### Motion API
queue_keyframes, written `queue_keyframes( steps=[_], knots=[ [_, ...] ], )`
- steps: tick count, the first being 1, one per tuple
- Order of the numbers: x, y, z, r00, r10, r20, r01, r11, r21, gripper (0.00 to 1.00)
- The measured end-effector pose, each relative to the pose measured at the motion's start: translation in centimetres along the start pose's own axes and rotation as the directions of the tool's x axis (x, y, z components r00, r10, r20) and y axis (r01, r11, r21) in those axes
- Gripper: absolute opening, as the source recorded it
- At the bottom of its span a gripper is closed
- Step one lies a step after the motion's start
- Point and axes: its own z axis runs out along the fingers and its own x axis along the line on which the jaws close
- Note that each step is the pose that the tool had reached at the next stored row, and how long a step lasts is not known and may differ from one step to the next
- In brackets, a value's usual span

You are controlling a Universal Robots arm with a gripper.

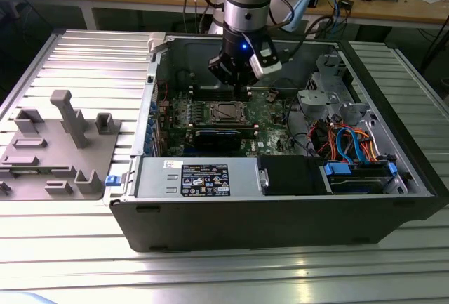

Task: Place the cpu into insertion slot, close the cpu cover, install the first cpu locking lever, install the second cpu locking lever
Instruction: 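Install the second cpu locking lever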

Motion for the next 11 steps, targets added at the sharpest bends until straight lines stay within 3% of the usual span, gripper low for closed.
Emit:
queue_keyframes(
  steps=[5, 11],
  knots=[
    [0.00, -0.02, -0.07, 1.0000, 0.000, 0.0000, 0.000, 1.0000, 0.0003, 0.11],
    [-0.03, -0.63, 0.06, 0.9999, -0.016, -0.0023, 0.016, 0.9999, -0.0003, 0.11]
  ],
)
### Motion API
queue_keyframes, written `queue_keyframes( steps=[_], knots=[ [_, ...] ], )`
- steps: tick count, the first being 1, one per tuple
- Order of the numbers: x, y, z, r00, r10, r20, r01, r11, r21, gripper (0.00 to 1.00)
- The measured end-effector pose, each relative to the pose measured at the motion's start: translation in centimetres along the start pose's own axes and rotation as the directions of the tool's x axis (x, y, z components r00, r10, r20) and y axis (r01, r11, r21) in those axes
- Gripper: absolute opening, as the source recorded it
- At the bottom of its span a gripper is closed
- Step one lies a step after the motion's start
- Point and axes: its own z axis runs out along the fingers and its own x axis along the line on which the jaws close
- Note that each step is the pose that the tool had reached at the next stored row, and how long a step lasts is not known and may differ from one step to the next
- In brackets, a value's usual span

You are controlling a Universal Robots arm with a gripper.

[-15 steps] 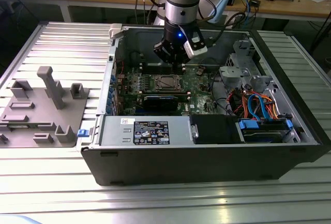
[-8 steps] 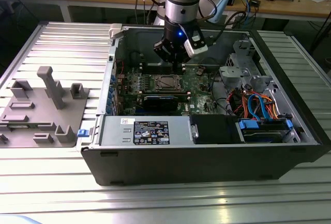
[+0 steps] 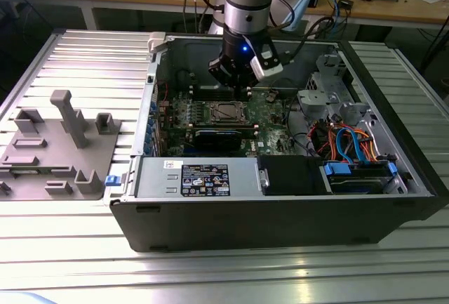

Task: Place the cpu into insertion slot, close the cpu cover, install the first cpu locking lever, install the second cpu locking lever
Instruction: 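Install the second cpu locking lever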

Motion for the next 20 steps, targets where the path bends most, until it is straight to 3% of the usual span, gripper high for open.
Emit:
queue_keyframes(
  steps=[4, 14, 16, 20],
  knots=[
    [0.01, -0.13, 0.06, 0.9986, -0.053, -0.0036, 0.053, 0.9986, -0.0012, 0.11],
    [-0.01, -0.69, 0.09, 0.9986, -0.054, -0.0040, 0.054, 0.9986, -0.0010, 0.11],
    [-0.01, -0.79, 0.19, 0.9994, -0.034, -0.0030, 0.034, 0.9994, -0.0002, 0.11],
    [-0.03, -1.35, 0.21, 0.9994, -0.033, -0.0033, 0.033, 0.9994, -0.0004, 0.11]
  ],
)
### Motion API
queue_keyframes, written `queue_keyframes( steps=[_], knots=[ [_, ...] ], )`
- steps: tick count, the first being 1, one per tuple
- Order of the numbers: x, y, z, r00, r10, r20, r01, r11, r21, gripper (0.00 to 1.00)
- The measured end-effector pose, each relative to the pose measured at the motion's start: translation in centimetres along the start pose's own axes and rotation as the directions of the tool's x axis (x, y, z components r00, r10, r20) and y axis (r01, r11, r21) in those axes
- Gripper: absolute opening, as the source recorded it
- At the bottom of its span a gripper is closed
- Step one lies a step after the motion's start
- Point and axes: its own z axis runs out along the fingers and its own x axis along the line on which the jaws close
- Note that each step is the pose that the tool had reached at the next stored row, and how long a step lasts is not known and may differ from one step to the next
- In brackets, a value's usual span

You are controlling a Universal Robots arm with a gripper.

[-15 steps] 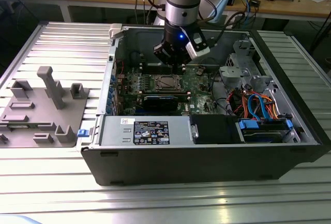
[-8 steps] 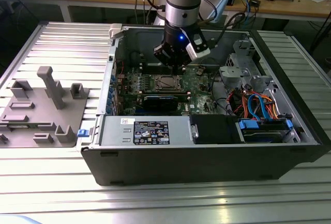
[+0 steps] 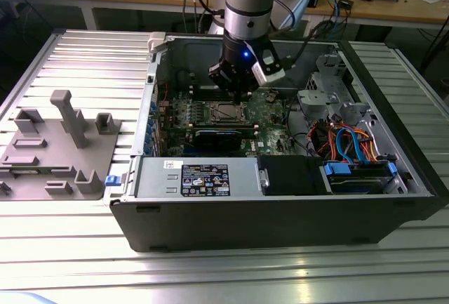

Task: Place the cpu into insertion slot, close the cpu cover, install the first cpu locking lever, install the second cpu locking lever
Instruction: 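Install the second cpu locking lever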

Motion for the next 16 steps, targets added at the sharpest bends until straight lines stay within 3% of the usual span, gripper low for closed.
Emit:
queue_keyframes(
  steps=[4, 10, 16],
  knots=[
    [0.08, -0.38, 0.01, 1.0000, 0.000, 0.0000, 0.000, 1.0000, 0.0001, 0.11],
    [1.27, -0.68, 0.07, 1.0000, 0.000, 0.0000, 0.000, 1.0000, 0.0001, 0.11],
    [1.49, -1.68, 0.12, 1.0000, 0.000, -0.0001, 0.000, 1.0000, 0.0001, 0.11]
  ],
)
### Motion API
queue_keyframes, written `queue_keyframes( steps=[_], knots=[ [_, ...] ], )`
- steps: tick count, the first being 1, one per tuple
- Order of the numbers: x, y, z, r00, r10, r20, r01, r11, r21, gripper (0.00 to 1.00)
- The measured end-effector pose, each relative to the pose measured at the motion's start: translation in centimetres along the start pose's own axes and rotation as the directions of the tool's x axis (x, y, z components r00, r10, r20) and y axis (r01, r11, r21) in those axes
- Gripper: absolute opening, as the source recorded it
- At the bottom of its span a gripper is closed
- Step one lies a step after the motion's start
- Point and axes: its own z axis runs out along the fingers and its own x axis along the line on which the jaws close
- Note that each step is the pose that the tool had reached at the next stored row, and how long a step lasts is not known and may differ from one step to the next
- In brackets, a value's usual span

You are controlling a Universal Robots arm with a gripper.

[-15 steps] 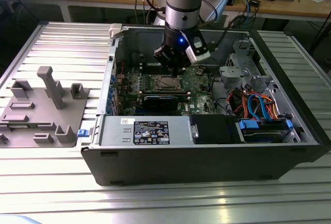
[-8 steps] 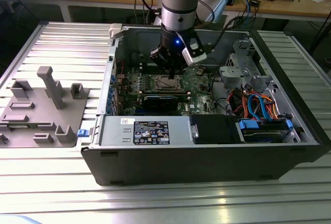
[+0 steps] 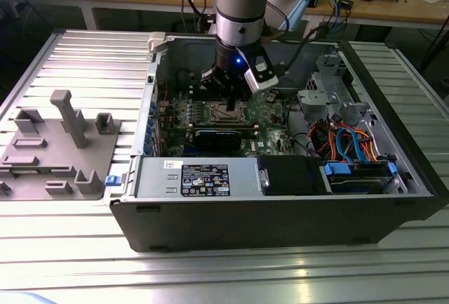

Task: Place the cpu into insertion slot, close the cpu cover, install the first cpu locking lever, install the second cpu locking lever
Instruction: 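Install the second cpu locking lever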

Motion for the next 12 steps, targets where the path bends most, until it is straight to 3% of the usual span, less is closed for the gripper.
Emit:
queue_keyframes(
  steps=[5, 12],
  knots=[
    [0.98, -0.22, 0.09, 1.0000, 0.000, 0.0001, 0.000, 1.0000, -0.0002, 0.11],
    [1.03, -0.25, 0.09, 1.0000, 0.000, 0.0001, 0.000, 1.0000, -0.0001, 0.11]
  ],
)
